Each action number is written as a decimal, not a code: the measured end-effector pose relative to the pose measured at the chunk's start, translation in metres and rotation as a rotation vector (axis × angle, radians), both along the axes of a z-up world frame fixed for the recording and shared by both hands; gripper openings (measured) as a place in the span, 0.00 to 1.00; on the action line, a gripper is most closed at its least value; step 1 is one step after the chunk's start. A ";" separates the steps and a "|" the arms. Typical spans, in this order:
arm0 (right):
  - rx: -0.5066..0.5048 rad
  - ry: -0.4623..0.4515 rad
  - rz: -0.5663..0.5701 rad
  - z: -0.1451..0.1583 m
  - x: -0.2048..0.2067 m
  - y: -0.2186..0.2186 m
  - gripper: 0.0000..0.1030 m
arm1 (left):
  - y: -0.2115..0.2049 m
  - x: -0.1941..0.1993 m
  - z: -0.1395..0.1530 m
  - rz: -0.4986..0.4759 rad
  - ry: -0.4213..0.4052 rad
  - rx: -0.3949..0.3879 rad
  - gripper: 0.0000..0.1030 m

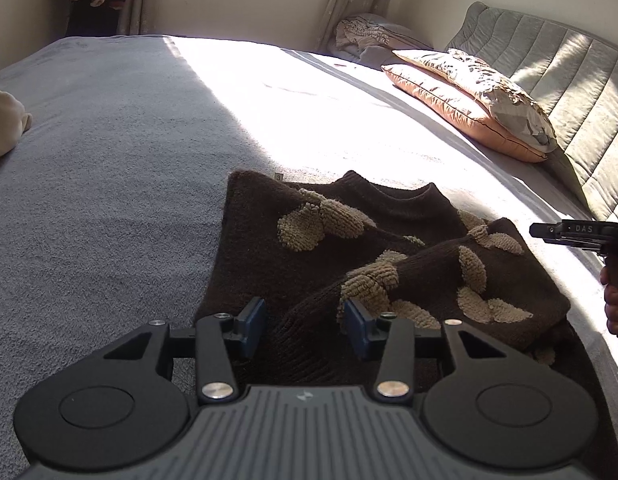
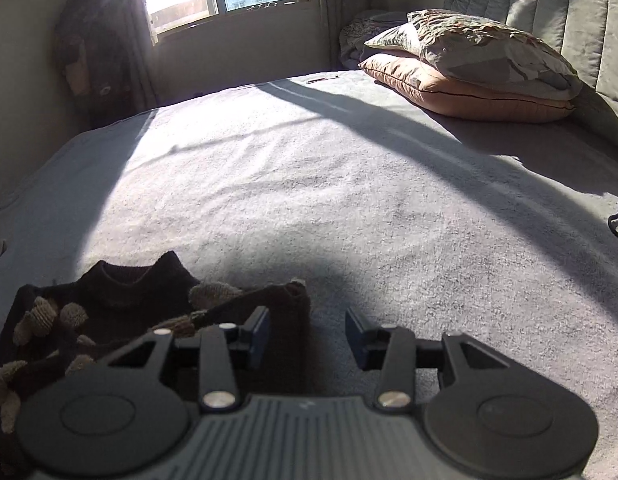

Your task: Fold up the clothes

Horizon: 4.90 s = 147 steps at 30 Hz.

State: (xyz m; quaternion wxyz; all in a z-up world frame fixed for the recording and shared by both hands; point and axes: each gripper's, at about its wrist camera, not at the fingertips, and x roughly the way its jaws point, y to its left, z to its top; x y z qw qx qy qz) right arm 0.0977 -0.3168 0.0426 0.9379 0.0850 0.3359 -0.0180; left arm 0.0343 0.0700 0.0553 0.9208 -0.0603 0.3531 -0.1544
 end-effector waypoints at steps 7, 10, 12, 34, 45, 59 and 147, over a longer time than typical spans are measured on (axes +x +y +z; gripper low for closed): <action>-0.057 0.059 0.073 -0.028 0.029 0.011 0.13 | 0.011 0.001 0.004 0.013 -0.007 0.000 0.45; 0.076 0.008 -0.009 -0.027 0.022 -0.008 0.11 | 0.013 0.002 0.003 0.023 -0.009 0.022 0.45; 0.121 -0.006 -0.042 -0.031 0.019 -0.015 0.10 | 0.012 0.003 0.002 0.027 -0.005 0.029 0.45; -0.368 -0.063 0.202 -0.043 -0.097 0.101 0.42 | -0.027 -0.032 0.010 -0.100 -0.052 -0.042 0.52; -0.293 -0.053 0.118 -0.023 -0.134 0.097 0.44 | -0.035 -0.034 -0.003 -0.087 -0.025 0.009 0.51; -0.216 -0.083 0.115 -0.006 -0.141 0.118 0.55 | -0.039 -0.021 -0.016 -0.042 0.032 0.077 0.60; -0.137 -0.016 0.037 -0.058 -0.240 0.136 1.00 | 0.028 -0.161 -0.012 0.084 0.112 -0.146 0.68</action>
